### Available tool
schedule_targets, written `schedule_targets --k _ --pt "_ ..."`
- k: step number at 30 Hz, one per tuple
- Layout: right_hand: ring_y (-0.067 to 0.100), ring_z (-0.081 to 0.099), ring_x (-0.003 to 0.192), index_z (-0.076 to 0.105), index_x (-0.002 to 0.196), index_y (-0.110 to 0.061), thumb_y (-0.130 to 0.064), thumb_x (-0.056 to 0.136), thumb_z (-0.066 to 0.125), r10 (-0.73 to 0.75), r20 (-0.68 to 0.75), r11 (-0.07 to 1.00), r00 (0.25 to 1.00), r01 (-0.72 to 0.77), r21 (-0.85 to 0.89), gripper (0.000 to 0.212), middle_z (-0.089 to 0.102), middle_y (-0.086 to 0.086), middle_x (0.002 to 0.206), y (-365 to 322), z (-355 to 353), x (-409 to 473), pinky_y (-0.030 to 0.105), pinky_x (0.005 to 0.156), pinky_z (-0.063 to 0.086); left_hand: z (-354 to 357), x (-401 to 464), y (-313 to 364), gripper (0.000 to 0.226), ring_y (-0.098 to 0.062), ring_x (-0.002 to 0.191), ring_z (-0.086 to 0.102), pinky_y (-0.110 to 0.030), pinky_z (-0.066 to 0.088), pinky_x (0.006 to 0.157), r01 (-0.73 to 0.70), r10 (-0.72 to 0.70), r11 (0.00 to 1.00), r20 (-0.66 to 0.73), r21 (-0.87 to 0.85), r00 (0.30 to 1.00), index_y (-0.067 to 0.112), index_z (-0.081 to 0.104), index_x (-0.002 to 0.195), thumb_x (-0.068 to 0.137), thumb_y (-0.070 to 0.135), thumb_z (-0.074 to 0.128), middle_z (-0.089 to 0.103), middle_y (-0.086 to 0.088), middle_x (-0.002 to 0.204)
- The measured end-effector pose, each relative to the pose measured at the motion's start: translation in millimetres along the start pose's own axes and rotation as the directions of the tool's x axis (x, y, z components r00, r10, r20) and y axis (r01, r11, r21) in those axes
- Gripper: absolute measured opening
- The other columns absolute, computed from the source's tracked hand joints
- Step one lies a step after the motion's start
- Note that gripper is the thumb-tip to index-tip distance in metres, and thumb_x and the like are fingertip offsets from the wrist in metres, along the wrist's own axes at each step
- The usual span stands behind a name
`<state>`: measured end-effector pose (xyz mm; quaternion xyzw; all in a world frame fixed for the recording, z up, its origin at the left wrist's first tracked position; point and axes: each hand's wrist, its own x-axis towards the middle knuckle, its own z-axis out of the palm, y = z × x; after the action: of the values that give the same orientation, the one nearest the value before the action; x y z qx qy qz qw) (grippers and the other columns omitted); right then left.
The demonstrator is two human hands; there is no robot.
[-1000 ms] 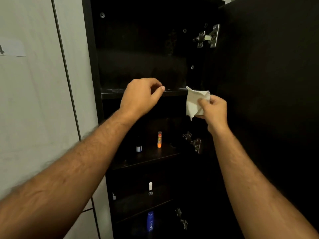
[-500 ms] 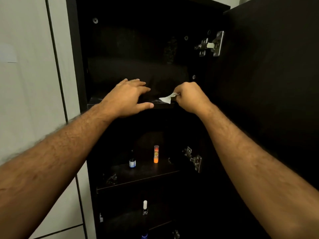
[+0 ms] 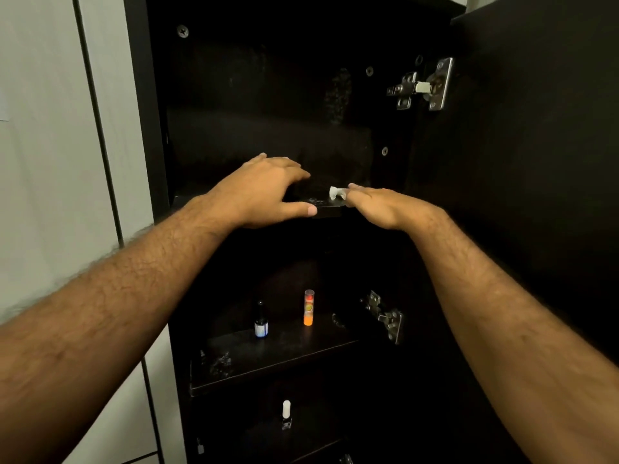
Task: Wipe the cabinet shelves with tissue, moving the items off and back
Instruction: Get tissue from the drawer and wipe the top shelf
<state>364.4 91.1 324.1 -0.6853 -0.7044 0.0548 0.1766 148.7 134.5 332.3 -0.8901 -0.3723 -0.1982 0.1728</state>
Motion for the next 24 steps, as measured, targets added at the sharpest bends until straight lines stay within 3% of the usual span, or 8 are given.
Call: schedule_targets --k 2,4,7,12,15,20,24 --pt "0.02 0.045 0.123 0.054 0.132 -0.026 -0.045 0.099 0.027 0.065 0.007 0.996 0.998 -0.065 0.057 0.047 0.048 0.003 0.143 -7 -1 1 0.039 0.105 0.031 4 2 -1 0.08 -0.015 0.147 0.021 -0.042 0.009 0.12 -0.011 0.011 1.0 0.023 0.005 1.0 0.022 0.037 0.148 0.084 0.067 0.052 0.033 -0.002 0.156" --pt "0.021 0.053 0.109 0.06 0.122 -0.019 -0.047 0.098 0.029 0.087 0.007 0.993 0.996 -0.088 0.083 0.048 0.058 0.006 0.128 -8 -3 -6 0.038 0.096 0.039 10 3 -3 0.086 -0.017 0.148 0.018 -0.043 0.008 0.121 -0.018 0.017 1.0 0.055 0.014 0.998 0.021 0.032 0.15 0.083 0.07 0.051 0.028 -0.004 0.158" --pt "0.025 0.05 0.119 0.058 0.127 -0.013 -0.044 0.1 0.025 0.125 -0.015 0.991 0.992 -0.124 0.04 0.052 0.055 0.009 0.132 0 -15 -15 0.038 0.097 0.036 12 3 -4 0.092 -0.02 0.149 0.013 -0.043 0.006 0.121 -0.022 0.021 1.0 0.087 0.015 0.996 0.02 0.024 0.153 0.082 0.072 0.05 0.022 -0.005 0.16" --pt "0.026 0.039 0.134 0.047 0.14 -0.026 -0.055 0.097 0.021 0.312 0.003 0.95 0.95 -0.312 0.013 0.058 0.041 0.008 0.15 -19 -21 12 0.044 0.108 0.025 13 4 -5 0.097 -0.022 0.15 0.009 -0.043 0.004 0.12 -0.017 0.017 1.0 0.102 -0.002 0.995 0.02 0.019 0.154 0.081 0.074 0.05 0.017 -0.006 0.162" --pt "0.027 0.034 0.138 0.039 0.146 -0.029 -0.052 0.099 0.021 0.325 0.022 0.944 0.946 -0.325 0.059 0.055 0.035 0.008 0.154 -31 -10 23 0.046 0.11 0.023 15 5 -7 0.1 -0.024 0.15 0.007 -0.046 0.005 0.121 -0.002 0.001 1.0 0.11 0.013 0.994 0.019 0.016 0.155 0.079 0.076 0.049 0.015 -0.007 0.162" --pt "0.022 0.038 0.136 0.039 0.146 -0.026 -0.058 0.092 0.023 0.322 0.055 0.941 0.945 -0.326 0.093 0.064 0.041 0.001 0.151 -13 -22 12 0.047 0.116 0.021 18 7 -10 0.106 -0.025 0.15 0.004 -0.046 0.003 0.121 -0.002 0.0 1.0 0.113 0.02 0.994 0.018 0.014 0.155 0.076 0.08 0.047 0.012 -0.008 0.162" --pt "0.028 0.04 0.134 0.036 0.147 -0.022 -0.063 0.093 0.025 0.436 0.035 0.899 0.899 -0.437 0.025 0.069 0.04 0.006 0.15 -23 -32 22 0.049 0.114 0.028 17 6 -8 0.106 -0.025 0.15 0.004 -0.046 0.002 0.121 0.005 -0.007 1.0 0.11 0.015 0.994 0.018 0.012 0.155 0.076 0.079 0.048 0.011 -0.008 0.163"
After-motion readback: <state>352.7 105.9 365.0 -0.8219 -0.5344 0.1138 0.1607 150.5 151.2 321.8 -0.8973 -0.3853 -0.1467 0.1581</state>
